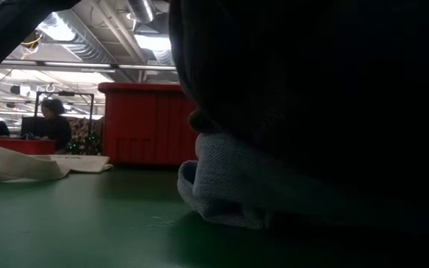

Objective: Fold Laundry from Bin
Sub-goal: Fold the dark blue jeans

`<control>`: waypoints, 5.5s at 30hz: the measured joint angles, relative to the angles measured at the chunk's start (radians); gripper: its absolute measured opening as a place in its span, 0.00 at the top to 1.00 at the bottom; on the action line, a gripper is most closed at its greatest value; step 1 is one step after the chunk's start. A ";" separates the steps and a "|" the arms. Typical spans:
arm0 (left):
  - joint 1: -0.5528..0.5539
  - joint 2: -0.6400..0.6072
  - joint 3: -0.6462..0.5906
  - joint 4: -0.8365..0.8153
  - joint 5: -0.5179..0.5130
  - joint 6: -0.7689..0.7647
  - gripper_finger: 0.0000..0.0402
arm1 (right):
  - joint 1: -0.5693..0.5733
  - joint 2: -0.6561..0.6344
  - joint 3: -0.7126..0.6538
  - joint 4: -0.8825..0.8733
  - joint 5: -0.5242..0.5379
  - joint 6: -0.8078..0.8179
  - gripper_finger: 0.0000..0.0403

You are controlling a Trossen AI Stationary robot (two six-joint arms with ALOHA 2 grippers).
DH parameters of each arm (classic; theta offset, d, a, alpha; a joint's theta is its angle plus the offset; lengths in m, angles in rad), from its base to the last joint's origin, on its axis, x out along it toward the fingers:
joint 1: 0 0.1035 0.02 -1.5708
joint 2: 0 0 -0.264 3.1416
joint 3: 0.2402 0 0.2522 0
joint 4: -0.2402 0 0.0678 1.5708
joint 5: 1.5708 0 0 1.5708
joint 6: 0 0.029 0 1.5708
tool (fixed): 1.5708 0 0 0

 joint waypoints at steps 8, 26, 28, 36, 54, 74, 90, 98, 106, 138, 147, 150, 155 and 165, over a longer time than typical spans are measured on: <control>-0.039 -0.001 -0.014 -0.091 -0.045 -0.001 0.80 | -0.019 0.060 -0.060 0.159 0.001 0.067 0.62; -0.049 -0.013 -0.016 -0.324 -0.077 -0.032 0.80 | -0.411 0.205 0.009 0.342 -0.098 -0.250 0.62; -0.049 -0.029 -0.016 -0.351 -0.093 -0.018 0.80 | -0.443 0.205 0.028 0.346 -0.098 -0.291 0.62; -0.046 -0.128 -0.016 -0.382 -0.193 -0.018 0.80 | -0.566 0.204 0.076 0.329 -0.098 -0.399 0.62; -0.060 -0.229 -0.016 -0.244 -0.209 -0.107 0.80 | -0.454 0.139 0.330 0.125 -0.215 -0.350 0.62; -0.161 -0.067 -0.016 -0.168 -0.211 -0.105 0.80 | -0.118 0.151 0.128 0.187 -0.226 -0.240 0.62; -0.166 -0.100 -0.004 -0.192 -0.202 -0.104 0.80 | -0.005 0.125 0.199 0.036 -0.121 -0.231 0.62; -0.111 -0.128 0.075 -0.202 -0.202 -0.054 0.80 | -0.006 0.116 0.401 -0.171 0.132 -0.241 0.62; -0.050 -0.128 0.105 -0.202 -0.202 -0.051 0.80 | -0.055 0.117 0.459 -0.242 0.162 -0.238 0.62; 0.021 -0.129 0.109 -0.027 -0.293 0.270 0.80 | -0.380 0.296 0.462 -0.271 0.111 -0.344 0.62; 0.030 -0.129 0.109 -0.022 -0.293 0.319 0.71 | -0.380 0.296 0.462 -0.271 0.115 -0.356 0.55; 0.032 -0.128 0.109 0.004 -0.294 0.319 0.65 | -0.380 0.296 0.462 -0.272 0.136 -0.355 0.48; 0.032 -0.128 0.109 0.051 -0.382 0.316 0.54 | -0.380 0.296 0.462 -0.293 0.148 -0.352 0.38; 0.061 -0.128 0.109 0.049 -0.322 0.184 0.49 | -0.480 0.308 0.462 -0.311 0.120 -0.342 0.34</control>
